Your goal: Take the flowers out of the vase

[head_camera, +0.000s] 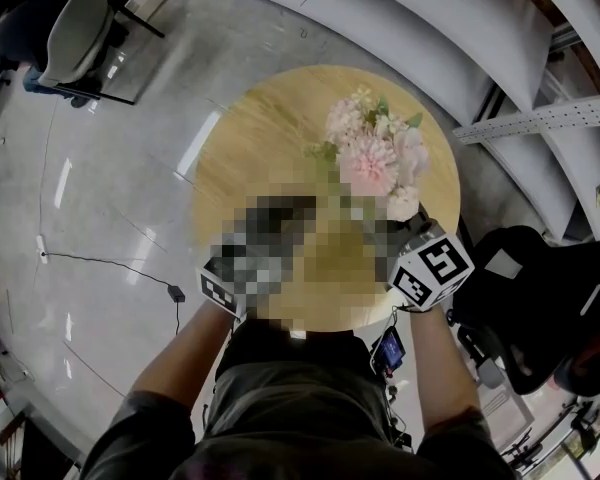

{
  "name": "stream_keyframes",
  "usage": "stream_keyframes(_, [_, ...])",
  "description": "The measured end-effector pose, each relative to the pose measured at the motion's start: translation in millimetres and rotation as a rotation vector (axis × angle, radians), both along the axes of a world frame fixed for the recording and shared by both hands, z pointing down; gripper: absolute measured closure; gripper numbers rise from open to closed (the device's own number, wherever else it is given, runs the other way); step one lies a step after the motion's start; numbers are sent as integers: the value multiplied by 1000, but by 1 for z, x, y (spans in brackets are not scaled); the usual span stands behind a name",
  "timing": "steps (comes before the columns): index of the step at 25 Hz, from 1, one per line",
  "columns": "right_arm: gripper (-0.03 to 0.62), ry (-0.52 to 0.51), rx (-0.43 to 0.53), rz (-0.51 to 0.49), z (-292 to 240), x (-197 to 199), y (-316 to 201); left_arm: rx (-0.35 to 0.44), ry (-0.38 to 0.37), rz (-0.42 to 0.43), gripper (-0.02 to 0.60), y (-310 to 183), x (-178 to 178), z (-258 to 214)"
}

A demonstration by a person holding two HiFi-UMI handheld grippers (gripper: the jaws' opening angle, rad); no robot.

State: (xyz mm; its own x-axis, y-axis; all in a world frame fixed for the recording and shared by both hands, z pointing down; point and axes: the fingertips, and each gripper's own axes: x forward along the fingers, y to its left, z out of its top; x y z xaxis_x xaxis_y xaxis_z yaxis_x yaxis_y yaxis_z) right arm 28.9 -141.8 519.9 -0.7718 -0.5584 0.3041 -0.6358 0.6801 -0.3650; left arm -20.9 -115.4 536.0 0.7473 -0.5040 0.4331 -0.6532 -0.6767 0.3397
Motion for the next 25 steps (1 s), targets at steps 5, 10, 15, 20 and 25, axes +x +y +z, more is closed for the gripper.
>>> stream_keyframes(5, [528,-13,28,16,-23,0,0,19,9,-8,572,4,-5,-12])
stream_keyframes(10, [530,-44,77,42,-68,9,1,48,17,-20,572,14,-5,-35])
stream_keyframes(15, [533,-136,119,101,-134,29,-3,89,18,-36,572,22,-5,-63])
stream_keyframes(20, [533,-257,174,137,-219,46,14,113,28,-46,572,48,-19,-93])
stream_keyframes(25, [534,-480,240,160,-305,88,34,165,24,-30,572,59,-16,-123])
